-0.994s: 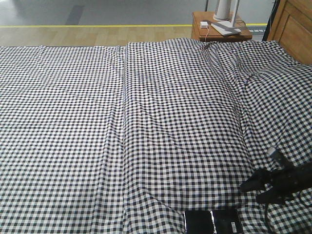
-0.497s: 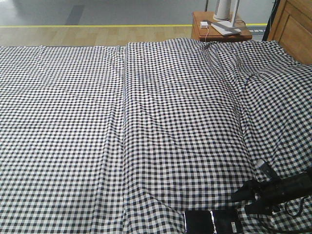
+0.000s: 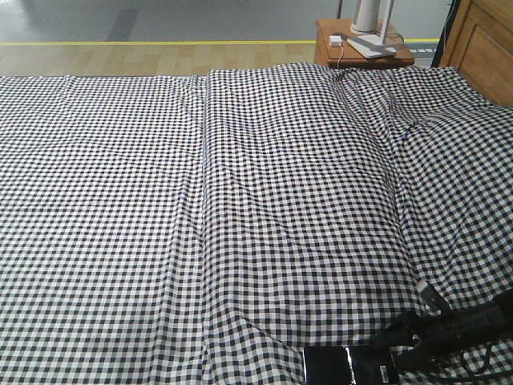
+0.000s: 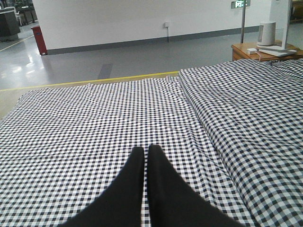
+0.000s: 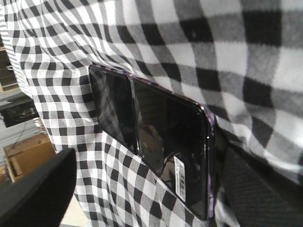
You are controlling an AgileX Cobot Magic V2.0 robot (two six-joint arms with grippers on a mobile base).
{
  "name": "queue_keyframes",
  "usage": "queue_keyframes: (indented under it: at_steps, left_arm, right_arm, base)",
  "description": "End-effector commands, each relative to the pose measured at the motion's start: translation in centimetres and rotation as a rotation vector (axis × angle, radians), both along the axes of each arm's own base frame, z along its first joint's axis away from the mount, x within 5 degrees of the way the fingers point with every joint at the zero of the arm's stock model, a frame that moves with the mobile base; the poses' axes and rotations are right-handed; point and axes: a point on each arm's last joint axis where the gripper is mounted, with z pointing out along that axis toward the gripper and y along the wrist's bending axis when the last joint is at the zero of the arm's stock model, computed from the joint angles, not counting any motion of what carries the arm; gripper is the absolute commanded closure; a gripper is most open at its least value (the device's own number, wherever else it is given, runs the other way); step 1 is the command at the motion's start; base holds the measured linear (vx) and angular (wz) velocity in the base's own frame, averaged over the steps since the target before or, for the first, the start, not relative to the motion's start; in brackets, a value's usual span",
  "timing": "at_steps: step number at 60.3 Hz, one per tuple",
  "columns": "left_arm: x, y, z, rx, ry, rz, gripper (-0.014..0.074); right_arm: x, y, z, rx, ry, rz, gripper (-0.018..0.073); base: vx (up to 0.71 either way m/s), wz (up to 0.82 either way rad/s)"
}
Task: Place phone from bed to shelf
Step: 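Lower the right gripper toward the black phone on the bed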
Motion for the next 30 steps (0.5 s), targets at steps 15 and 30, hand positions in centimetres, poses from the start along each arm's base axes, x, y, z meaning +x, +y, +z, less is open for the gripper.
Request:
queue_keyframes:
  at_steps: [15, 30]
  left_arm:
    - [-0.1, 0.0, 1.6, -0.004, -0.108, -0.004, 0.0596]
    - [-0.1, 0.0, 1.6, -0.004, -0.108, -0.004, 0.0596]
  right_arm:
    - [0.9, 0.3, 1.5, 0.111, -0.056, -0.019, -0.0033]
    - [1.3, 2.3, 1.4, 0.186, -0.08, -0.01, -0.0033]
  base:
    - [0.0, 0.0]
    - [0.0, 0.0]
